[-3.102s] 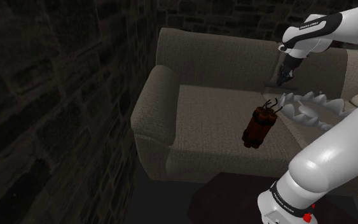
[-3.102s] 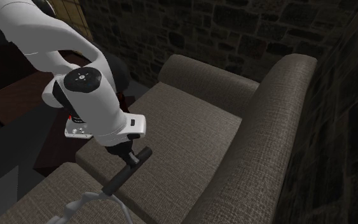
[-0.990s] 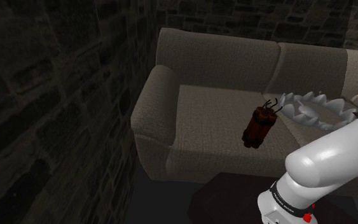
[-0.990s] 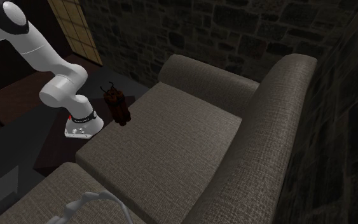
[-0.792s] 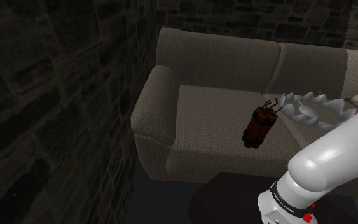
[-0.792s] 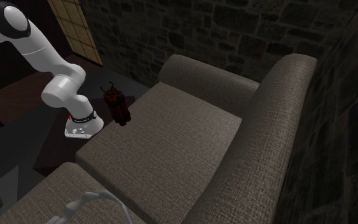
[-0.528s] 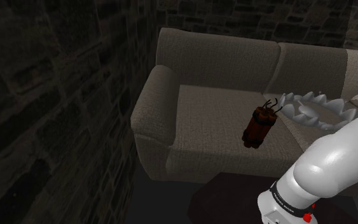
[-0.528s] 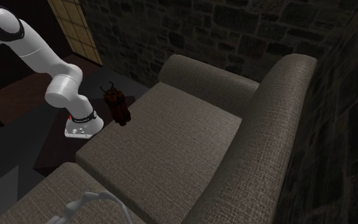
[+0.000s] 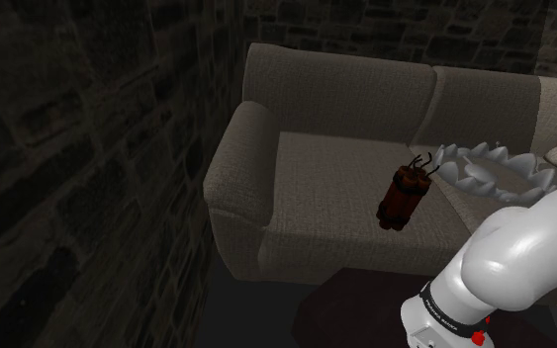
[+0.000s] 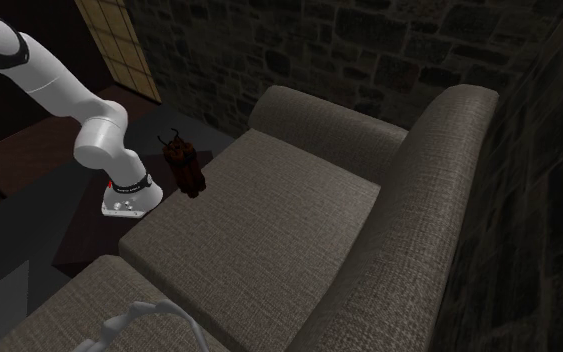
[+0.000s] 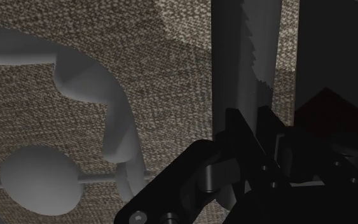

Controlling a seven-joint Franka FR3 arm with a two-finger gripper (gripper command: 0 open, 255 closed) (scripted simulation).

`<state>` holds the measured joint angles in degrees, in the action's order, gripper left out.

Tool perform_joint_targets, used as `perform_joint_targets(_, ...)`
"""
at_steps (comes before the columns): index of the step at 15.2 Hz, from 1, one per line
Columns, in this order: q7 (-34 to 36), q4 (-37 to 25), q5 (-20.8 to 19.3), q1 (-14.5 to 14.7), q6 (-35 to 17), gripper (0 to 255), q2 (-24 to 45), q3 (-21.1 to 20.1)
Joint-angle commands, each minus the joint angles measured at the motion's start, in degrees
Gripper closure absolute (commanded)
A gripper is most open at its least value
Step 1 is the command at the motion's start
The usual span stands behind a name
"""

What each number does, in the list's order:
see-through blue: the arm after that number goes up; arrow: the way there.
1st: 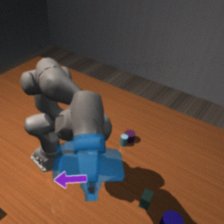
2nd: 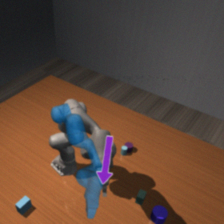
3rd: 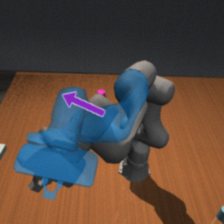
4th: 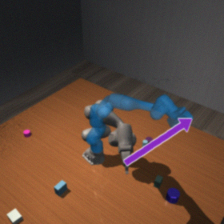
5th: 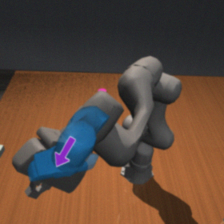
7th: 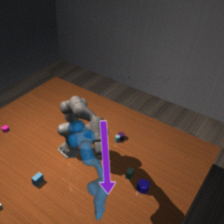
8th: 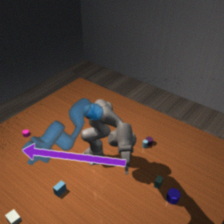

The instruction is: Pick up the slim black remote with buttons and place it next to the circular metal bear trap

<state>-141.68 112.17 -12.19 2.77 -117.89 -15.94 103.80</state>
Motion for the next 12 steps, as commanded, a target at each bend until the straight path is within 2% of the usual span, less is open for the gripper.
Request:
perform_joint_targets(1, 0.66, 0.79, -1.11, 1.22, -1.28, 255, -0.94, 1.20)
perform_joint_targets(12, 4.05, 4.87, -6.90, 6.84, -8.08, 255, -5.71, 7.42)
